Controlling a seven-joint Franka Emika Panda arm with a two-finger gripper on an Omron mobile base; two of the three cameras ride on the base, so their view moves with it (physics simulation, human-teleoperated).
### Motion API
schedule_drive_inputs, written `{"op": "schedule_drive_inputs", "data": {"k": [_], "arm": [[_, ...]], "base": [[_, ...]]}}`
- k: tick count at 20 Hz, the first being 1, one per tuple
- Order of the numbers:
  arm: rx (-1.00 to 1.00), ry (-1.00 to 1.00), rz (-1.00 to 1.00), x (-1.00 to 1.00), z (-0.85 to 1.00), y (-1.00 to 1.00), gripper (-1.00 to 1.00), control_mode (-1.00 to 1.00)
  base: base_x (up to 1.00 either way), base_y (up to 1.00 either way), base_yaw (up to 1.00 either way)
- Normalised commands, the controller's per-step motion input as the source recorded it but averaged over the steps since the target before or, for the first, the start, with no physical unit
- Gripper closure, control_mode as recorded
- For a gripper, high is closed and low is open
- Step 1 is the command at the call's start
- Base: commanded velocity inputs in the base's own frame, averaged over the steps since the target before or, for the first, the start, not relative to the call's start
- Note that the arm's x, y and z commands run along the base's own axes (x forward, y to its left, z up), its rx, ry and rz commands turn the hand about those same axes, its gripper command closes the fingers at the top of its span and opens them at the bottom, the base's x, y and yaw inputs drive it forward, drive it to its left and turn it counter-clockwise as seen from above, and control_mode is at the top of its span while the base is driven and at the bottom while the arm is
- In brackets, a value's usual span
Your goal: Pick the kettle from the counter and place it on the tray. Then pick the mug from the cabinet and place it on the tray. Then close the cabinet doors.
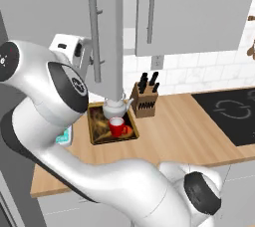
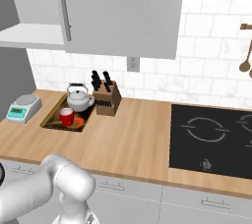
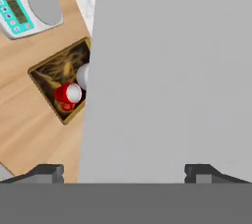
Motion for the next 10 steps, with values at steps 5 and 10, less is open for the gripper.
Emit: {"op": "schedule_drive_inputs", "data": {"k": [5, 10], "arm": [[0.02, 0.0, 0.0, 0.61, 0.0, -0.48, -1.0, -1.0], [0.04, 0.0, 0.01, 0.72, 0.0, -0.46, -1.0, -1.0]], "base": [[0.0, 0.0, 0.0], [0.0, 0.0, 0.0]]}}
